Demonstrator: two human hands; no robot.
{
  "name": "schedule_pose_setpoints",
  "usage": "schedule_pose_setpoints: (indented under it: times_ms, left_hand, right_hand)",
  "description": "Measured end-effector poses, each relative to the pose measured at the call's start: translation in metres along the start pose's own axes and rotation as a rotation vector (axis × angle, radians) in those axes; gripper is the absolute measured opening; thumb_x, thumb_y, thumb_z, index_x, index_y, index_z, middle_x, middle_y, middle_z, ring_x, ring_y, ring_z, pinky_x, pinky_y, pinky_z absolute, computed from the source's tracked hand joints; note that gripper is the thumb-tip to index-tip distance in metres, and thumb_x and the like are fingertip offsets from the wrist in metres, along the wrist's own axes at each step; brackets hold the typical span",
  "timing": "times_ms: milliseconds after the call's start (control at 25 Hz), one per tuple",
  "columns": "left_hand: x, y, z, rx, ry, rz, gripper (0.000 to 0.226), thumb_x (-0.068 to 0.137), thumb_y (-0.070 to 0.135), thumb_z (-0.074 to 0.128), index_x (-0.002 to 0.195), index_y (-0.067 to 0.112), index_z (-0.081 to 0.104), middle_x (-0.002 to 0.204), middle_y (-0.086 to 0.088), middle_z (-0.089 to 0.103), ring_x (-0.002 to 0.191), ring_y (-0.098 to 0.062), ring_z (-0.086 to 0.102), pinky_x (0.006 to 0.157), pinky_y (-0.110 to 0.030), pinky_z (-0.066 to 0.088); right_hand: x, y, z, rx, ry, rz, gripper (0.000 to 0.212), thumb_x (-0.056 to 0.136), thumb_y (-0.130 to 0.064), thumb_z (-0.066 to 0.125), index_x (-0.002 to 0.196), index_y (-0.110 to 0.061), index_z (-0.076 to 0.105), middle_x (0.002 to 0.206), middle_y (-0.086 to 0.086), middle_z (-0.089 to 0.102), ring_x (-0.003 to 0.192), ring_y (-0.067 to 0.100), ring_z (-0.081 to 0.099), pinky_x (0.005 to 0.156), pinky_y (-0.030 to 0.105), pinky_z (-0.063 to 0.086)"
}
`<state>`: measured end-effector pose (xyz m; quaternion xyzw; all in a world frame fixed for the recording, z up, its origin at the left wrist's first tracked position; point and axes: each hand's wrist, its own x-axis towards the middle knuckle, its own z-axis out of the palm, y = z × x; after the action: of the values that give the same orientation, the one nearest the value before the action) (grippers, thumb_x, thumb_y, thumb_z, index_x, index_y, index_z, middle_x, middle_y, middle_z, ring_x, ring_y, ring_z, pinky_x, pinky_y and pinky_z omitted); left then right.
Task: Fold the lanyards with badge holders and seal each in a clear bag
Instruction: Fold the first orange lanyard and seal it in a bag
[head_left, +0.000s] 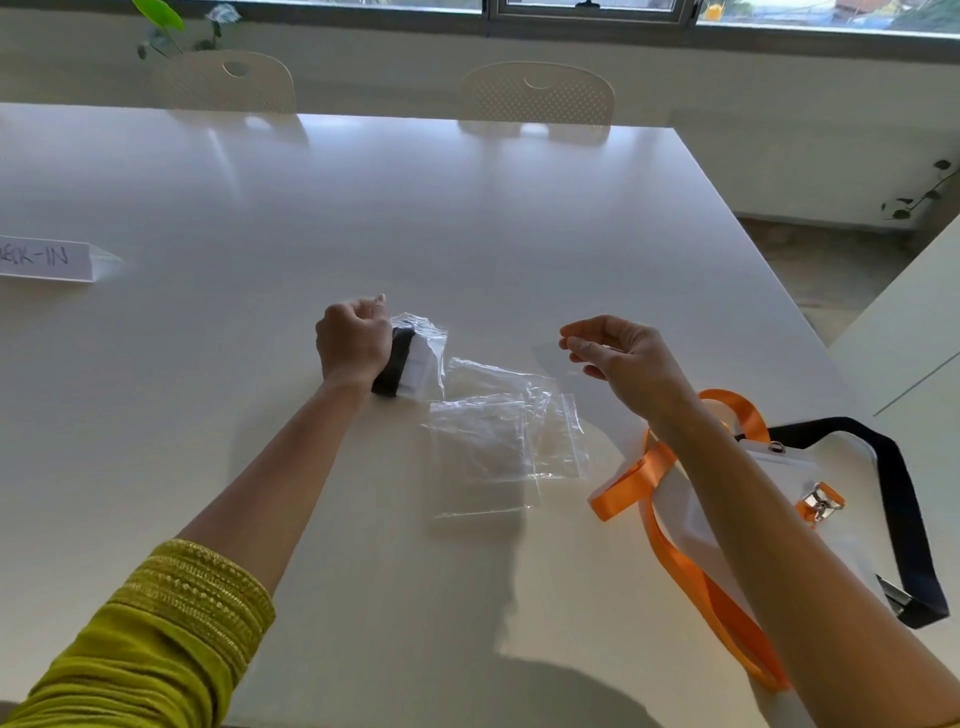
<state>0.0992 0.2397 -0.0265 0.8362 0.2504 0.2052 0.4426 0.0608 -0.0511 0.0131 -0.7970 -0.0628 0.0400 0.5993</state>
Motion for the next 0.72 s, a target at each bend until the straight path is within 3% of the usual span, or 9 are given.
schedule_pose_setpoints:
  times_ms: [120, 320, 480, 600, 720]
  left_hand:
    - [-0.016, 0.012, 0.002, 0.063, 0.025, 0.240, 0.029, 0.090, 0.024, 0.058, 0.114, 0.012, 0.067, 0.116, -0.009, 0.064, 0.114, -0.028, 0.055, 0.100, -0.035, 0.042]
    - [-0.069, 0.051, 0.024, -0.025, -0.184, 0.488, 0.022, 0.088, 0.020, 0.062, 0.110, 0.018, 0.069, 0.114, -0.002, 0.064, 0.110, -0.021, 0.055, 0.097, -0.032, 0.045]
    - [-0.111, 0.076, 0.048, -0.068, -0.427, 0.569, 0.019, 0.091, 0.023, 0.065, 0.109, 0.021, 0.069, 0.116, 0.001, 0.065, 0.111, -0.017, 0.054, 0.091, -0.033, 0.049]
    - [-0.143, 0.088, 0.067, -0.047, -0.588, 0.654, 0.020, 0.091, 0.028, 0.067, 0.109, 0.021, 0.069, 0.117, 0.003, 0.066, 0.112, -0.014, 0.051, 0.091, -0.030, 0.047]
    - [-0.171, 0.098, 0.085, -0.010, -0.739, 0.739, 0.021, 0.088, 0.041, 0.068, 0.099, 0.023, 0.070, 0.104, 0.005, 0.067, 0.102, -0.013, 0.051, 0.083, -0.032, 0.051]
  right_hand:
    - [-0.006, 0.001, -0.010, -0.012, 0.027, -0.002, 0.012, 0.095, -0.019, 0.062, 0.095, -0.029, 0.067, 0.102, -0.003, 0.072, 0.100, 0.016, 0.067, 0.090, 0.028, 0.055]
    - [-0.022, -0.002, -0.045, -0.086, 0.113, -0.010, 0.010, 0.095, -0.022, 0.063, 0.101, -0.026, 0.069, 0.104, -0.003, 0.072, 0.099, 0.013, 0.068, 0.090, 0.029, 0.054]
    - [-0.043, 0.000, -0.085, -0.297, 0.145, 0.060, 0.013, 0.095, -0.031, 0.061, 0.106, -0.027, 0.068, 0.105, -0.007, 0.070, 0.098, 0.012, 0.065, 0.084, 0.027, 0.053]
    - [-0.059, 0.004, -0.110, -0.384, 0.190, 0.144, 0.017, 0.094, -0.032, 0.062, 0.109, -0.024, 0.067, 0.100, -0.009, 0.067, 0.090, 0.009, 0.064, 0.068, 0.018, 0.048]
    - [-0.070, 0.012, -0.126, -0.425, 0.247, 0.202, 0.017, 0.094, -0.032, 0.062, 0.108, -0.024, 0.068, 0.100, -0.007, 0.067, 0.095, 0.014, 0.063, 0.073, 0.020, 0.046]
